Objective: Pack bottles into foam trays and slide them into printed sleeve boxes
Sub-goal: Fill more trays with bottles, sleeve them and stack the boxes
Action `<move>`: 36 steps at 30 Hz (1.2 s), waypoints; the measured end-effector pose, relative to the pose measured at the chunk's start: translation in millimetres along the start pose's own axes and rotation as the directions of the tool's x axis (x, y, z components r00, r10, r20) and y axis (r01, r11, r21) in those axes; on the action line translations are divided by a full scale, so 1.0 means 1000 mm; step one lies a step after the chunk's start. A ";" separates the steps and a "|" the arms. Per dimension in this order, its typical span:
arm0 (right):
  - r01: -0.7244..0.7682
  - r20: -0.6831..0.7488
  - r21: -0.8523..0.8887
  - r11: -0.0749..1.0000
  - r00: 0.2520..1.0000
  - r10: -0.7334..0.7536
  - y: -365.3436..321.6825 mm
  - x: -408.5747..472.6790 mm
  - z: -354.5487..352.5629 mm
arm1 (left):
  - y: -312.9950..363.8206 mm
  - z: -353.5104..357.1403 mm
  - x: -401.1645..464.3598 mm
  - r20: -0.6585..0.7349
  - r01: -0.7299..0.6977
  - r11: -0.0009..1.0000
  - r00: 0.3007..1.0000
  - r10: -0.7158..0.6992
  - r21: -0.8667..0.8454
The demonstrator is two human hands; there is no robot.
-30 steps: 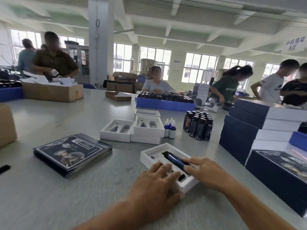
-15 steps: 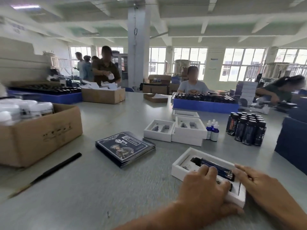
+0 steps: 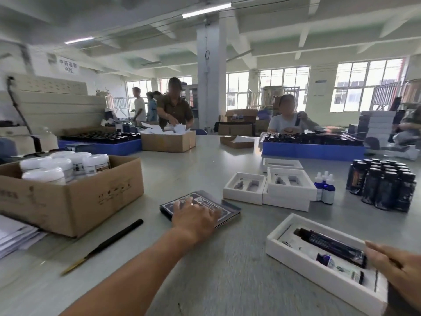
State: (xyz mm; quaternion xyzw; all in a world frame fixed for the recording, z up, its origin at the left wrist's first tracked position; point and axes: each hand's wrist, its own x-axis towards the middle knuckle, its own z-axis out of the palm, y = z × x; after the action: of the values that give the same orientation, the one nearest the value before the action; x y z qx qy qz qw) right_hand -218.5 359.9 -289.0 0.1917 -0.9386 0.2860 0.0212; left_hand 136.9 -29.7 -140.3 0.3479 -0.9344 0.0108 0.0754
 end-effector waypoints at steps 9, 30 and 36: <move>0.066 -0.145 -0.190 0.979 0.985 -0.095 -0.085 -0.098 -0.086 | 0.098 0.007 -0.058 -0.127 -0.426 0.881 0.905 0.407 -0.207; -0.109 -0.021 -0.250 0.962 0.994 0.107 -0.133 -0.133 -0.120 | 0.067 0.003 -0.038 -0.330 -0.272 0.334 0.935 -0.131 -0.903; -0.104 -0.029 -0.262 0.959 0.995 0.100 -0.134 -0.135 -0.120 | 0.077 -0.006 -0.046 -0.302 -0.291 0.100 0.946 -0.119 -0.951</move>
State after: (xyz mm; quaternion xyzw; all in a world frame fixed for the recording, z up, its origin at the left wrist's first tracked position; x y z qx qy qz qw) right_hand -52.2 369.9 -138.2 0.1363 -0.9767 0.1610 0.0389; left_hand 122.0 58.7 -138.8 0.1452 -0.6943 -0.5586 0.4299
